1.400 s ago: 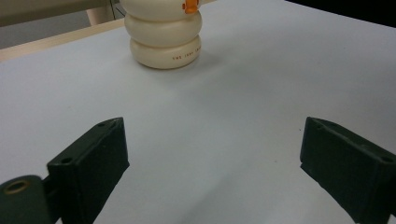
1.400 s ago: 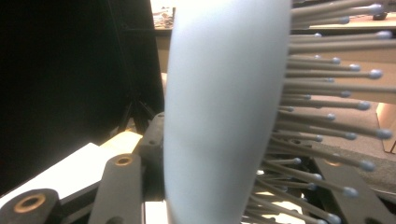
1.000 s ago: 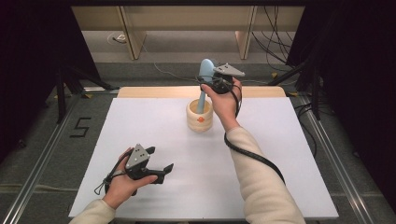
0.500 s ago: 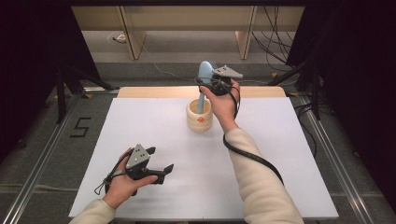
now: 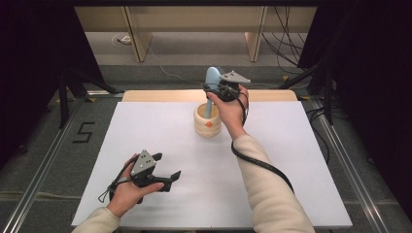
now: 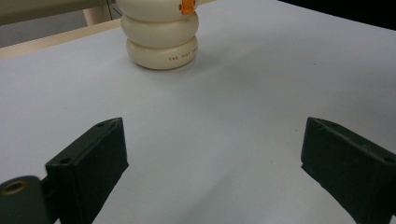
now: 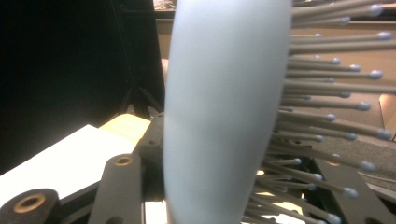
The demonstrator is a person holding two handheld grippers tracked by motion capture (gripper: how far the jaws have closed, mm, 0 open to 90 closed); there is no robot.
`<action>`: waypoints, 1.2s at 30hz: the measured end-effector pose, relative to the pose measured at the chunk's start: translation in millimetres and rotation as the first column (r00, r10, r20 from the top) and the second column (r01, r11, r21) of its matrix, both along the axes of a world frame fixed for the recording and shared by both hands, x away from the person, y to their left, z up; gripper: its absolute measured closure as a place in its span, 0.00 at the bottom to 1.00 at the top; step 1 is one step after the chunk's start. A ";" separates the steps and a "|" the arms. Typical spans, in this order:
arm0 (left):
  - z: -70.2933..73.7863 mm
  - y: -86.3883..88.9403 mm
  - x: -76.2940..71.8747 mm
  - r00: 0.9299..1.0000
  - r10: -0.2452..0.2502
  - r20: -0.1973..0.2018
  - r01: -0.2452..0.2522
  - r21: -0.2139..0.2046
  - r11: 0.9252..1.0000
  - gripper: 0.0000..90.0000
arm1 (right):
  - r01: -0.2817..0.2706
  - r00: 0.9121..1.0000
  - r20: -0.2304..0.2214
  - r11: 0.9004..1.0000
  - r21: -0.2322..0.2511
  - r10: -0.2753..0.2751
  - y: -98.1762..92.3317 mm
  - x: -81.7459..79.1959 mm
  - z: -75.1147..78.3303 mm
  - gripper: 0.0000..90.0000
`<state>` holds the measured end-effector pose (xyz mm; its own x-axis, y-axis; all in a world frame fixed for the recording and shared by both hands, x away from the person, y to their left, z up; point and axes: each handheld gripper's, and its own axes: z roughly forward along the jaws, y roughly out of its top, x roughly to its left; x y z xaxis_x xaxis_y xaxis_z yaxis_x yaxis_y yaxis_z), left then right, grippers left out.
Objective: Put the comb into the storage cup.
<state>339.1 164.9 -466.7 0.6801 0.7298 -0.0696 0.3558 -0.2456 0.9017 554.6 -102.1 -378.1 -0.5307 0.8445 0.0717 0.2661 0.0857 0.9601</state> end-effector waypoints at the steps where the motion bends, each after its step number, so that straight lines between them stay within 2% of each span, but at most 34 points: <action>1: 0.0 -0.3 -0.1 1.000 0.000 0.000 0.000 0.001 1.000 0.07 | 0.001 1.000 -0.003 1.000 0.000 -0.001 0.0 -0.1 -1.1 0.56; 23: -0.9 -1.7 -0.2 1.000 -0.009 -0.007 0.009 0.000 1.000 0.07 | 0.001 0.999 -0.035 1.000 -0.011 -0.001 2.8 2.3 -17.4 0.56; 36: -0.6 -0.9 0.3 1.000 0.005 0.003 -0.005 -0.006 1.000 0.08 | -0.001 0.998 -0.056 1.000 -0.024 0.000 2.0 4.9 -24.2 0.55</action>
